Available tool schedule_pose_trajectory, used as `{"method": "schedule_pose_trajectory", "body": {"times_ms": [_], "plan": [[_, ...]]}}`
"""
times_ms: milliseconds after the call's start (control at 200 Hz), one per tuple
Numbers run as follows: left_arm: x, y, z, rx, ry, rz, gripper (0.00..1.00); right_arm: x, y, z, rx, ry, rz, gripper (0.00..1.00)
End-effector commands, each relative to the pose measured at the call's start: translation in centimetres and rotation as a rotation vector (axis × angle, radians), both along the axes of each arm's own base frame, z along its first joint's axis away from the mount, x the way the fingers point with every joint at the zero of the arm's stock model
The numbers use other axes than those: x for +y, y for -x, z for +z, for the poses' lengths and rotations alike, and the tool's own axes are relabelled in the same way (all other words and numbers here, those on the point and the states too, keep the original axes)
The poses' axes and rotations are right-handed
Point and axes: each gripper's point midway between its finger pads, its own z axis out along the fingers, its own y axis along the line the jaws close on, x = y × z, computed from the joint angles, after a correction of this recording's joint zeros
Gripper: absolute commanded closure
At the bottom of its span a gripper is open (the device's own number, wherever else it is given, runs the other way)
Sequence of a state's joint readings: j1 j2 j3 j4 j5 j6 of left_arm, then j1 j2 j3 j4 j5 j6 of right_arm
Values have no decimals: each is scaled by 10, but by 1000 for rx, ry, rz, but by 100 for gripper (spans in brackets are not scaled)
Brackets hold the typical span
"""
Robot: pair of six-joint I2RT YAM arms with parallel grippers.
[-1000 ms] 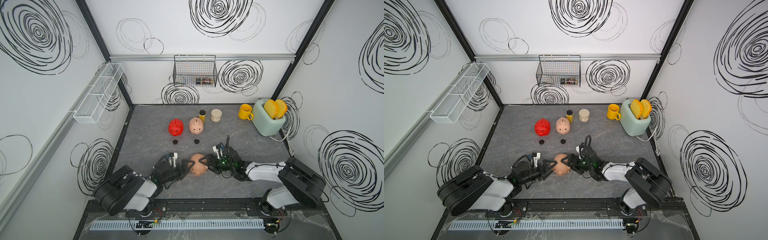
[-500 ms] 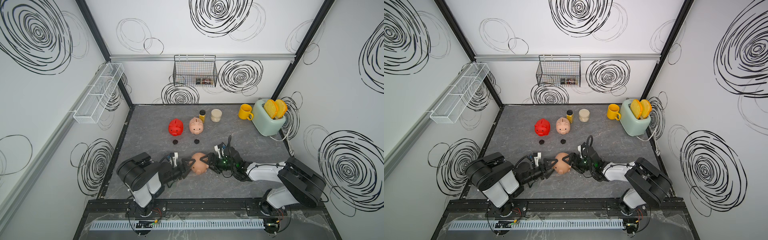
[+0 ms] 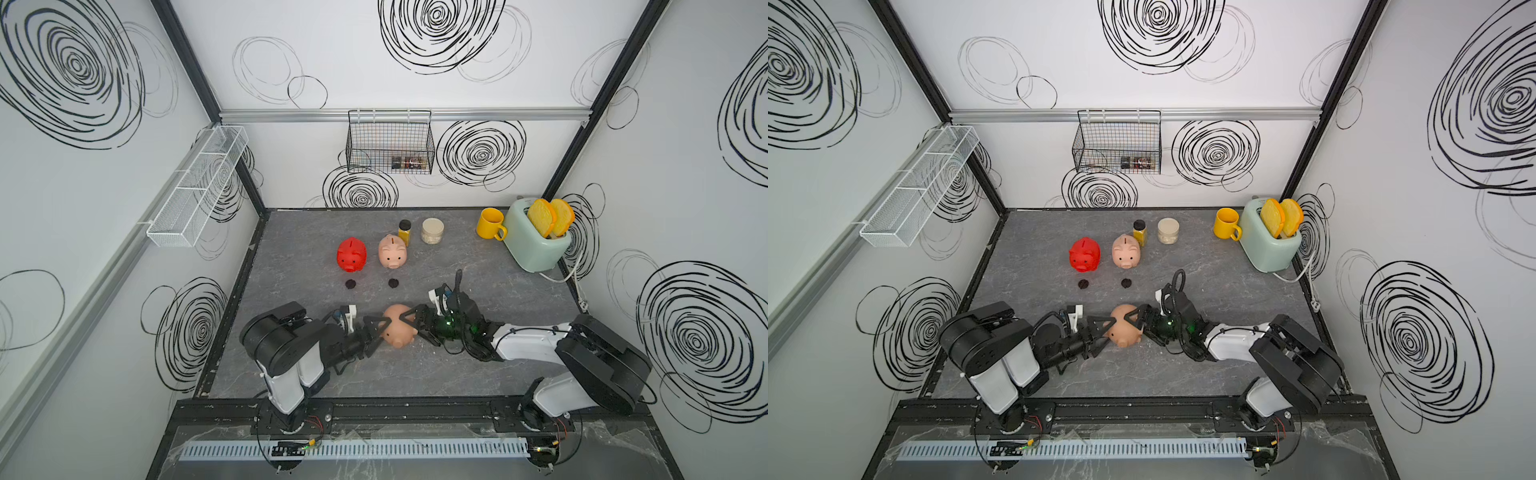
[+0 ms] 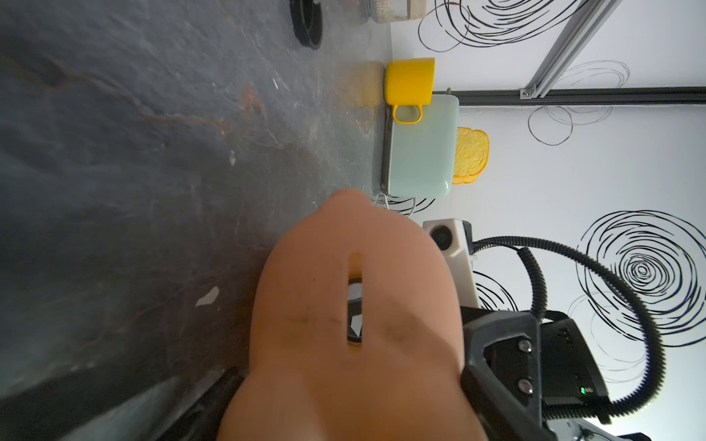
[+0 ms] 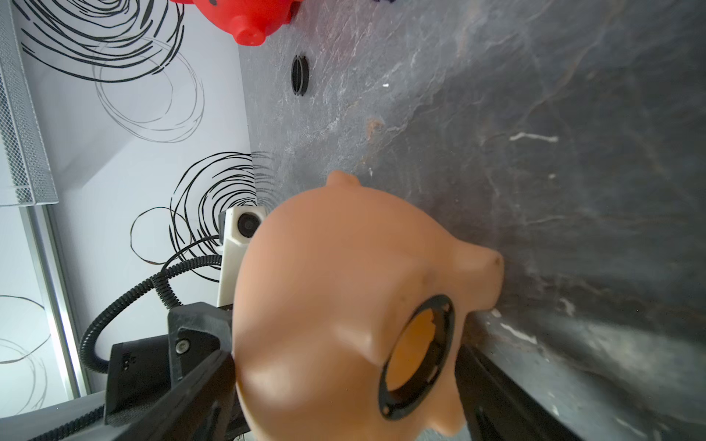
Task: Open piggy banks
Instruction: Pick up the piggy bank from the center of the board.
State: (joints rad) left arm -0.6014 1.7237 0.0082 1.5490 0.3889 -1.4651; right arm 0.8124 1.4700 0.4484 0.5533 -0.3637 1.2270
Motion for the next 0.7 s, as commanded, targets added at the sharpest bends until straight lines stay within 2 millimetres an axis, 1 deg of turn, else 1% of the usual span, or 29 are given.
{"method": "schedule_pose_trajectory", "body": {"times_ms": [0,105,135,215,280,295,320,445,565,695], "plan": [[3,12,-1,-38,-52,-39,36,-23,13,-34,61,166,-14,2],[4,9,-7,-56,-158,-40,36,-24,9,-10,-17,140,-16,3],[4,7,-11,-61,-203,-42,36,-27,8,-3,-46,139,-24,2],[6,0,-10,-98,-323,-37,37,-38,4,17,-135,150,-59,3],[9,-7,-5,-140,-426,-23,38,-51,0,29,-194,189,-97,3],[9,-10,0,-160,-439,-18,38,-55,-1,32,-207,200,-108,3],[11,-10,-2,-157,-482,-19,38,-61,-3,36,-227,220,-127,3],[11,-22,13,-213,-592,-8,39,-88,-8,52,-332,292,-193,3],[1,-31,26,-269,-727,-15,38,-109,-9,64,-395,293,-247,3],[-16,-42,40,-329,-845,-25,39,-128,-10,75,-418,304,-288,3]]}}
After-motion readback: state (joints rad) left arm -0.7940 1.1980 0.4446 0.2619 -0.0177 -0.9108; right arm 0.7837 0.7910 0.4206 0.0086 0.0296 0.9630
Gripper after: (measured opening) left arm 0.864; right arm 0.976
